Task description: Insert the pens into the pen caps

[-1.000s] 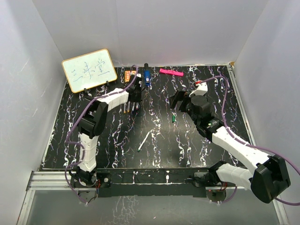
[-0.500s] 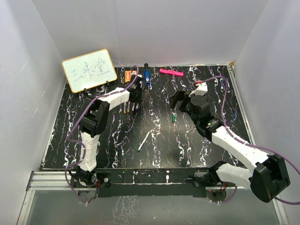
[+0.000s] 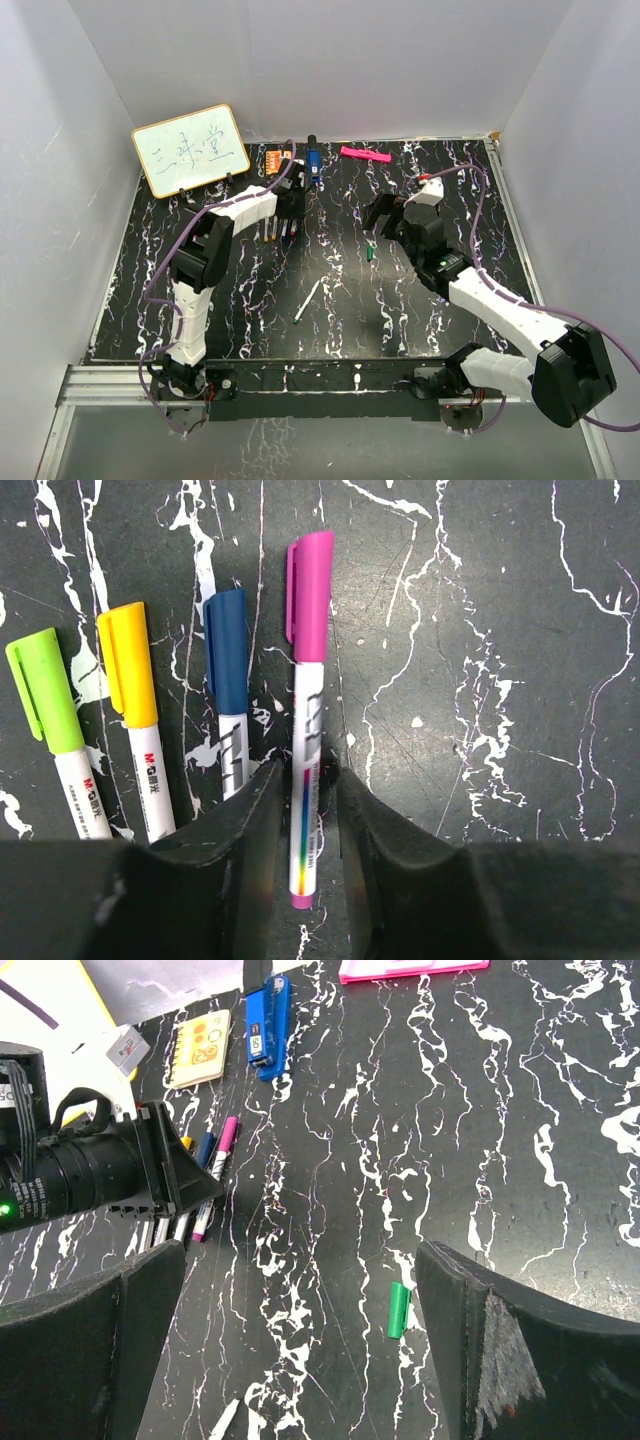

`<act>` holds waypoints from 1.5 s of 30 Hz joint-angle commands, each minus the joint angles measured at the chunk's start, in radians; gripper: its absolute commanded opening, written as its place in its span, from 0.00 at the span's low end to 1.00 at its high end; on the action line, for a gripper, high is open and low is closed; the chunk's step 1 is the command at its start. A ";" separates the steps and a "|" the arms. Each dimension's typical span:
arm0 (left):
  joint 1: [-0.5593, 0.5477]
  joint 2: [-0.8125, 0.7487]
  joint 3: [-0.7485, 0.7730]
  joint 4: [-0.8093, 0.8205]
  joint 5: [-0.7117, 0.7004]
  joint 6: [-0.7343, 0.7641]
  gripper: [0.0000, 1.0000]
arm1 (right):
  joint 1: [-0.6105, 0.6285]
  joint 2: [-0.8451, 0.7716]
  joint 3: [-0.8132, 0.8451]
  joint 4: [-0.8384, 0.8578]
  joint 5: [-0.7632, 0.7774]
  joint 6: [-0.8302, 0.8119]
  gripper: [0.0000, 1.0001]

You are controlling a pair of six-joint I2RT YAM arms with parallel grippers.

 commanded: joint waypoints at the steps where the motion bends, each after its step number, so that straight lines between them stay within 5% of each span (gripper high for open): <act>1: 0.002 -0.071 0.030 -0.033 0.002 0.003 0.30 | -0.005 0.003 0.001 0.056 0.038 0.040 0.98; 18: -0.043 -0.359 -0.169 -0.021 0.073 0.002 0.36 | -0.123 -0.044 -0.123 0.169 -0.019 0.134 0.96; 32: -0.186 -0.511 -0.319 -0.421 0.118 0.051 0.36 | -0.123 0.110 -0.034 0.042 0.022 0.106 0.92; 45: -0.301 -0.409 -0.241 -0.591 0.160 0.057 0.39 | -0.123 0.130 -0.045 0.069 0.026 0.106 0.94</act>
